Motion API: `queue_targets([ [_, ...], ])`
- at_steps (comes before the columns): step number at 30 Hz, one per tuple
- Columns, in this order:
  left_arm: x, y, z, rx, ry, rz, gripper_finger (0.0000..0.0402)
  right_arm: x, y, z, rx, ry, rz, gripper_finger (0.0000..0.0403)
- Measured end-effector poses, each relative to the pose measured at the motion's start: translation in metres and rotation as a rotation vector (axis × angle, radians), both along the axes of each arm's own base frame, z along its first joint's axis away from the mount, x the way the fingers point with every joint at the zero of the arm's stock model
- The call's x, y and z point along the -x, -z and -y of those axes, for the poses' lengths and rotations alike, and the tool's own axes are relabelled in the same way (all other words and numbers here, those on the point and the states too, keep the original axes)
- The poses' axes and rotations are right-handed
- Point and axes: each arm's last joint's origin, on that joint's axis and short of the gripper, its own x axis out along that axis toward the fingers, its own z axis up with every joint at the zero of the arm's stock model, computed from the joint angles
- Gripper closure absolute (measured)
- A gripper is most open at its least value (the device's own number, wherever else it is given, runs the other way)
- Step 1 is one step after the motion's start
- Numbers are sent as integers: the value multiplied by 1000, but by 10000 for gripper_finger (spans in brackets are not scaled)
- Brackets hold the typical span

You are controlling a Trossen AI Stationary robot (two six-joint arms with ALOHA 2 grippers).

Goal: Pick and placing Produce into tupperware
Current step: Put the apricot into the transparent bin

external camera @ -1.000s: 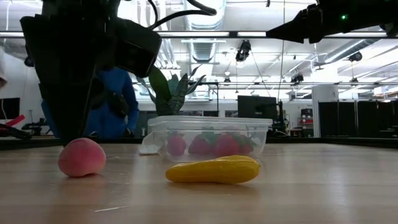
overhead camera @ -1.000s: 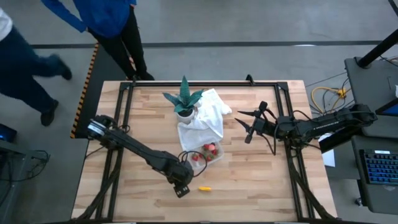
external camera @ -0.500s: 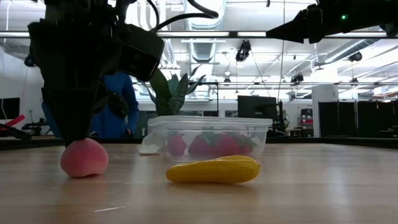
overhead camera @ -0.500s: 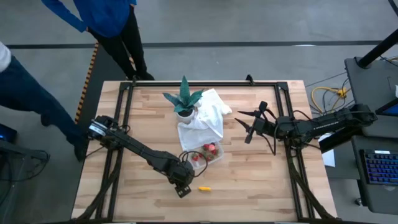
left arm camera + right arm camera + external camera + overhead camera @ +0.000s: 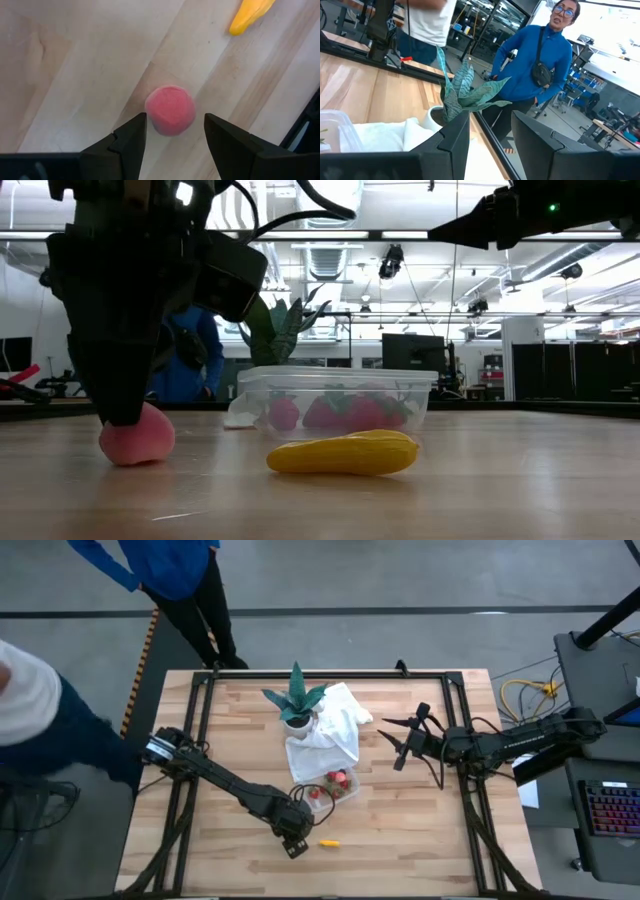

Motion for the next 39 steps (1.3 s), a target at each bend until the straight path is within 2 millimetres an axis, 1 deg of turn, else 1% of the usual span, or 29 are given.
queue_targets([
  [14, -1, 0, -2, -8, -10, 2, 217, 0, 0, 0, 0, 0, 0, 264],
  [22, -3, 10, -1, -12, -9, -19, 217, 0, 0, 0, 0, 0, 1, 264],
  [31, -4, 8, -3, -9, -13, -12, 219, 0, 0, 0, 0, 0, 0, 264],
  [33, -4, 8, -3, -9, -13, -13, 229, 0, 0, 0, 0, 0, 0, 264],
  [35, -3, 8, -3, -10, -13, -15, 246, 0, 0, 0, 0, 0, 0, 264],
  [39, -5, 7, -3, 0, -12, 0, 297, 0, 0, 0, 0, 0, 0, 264],
])
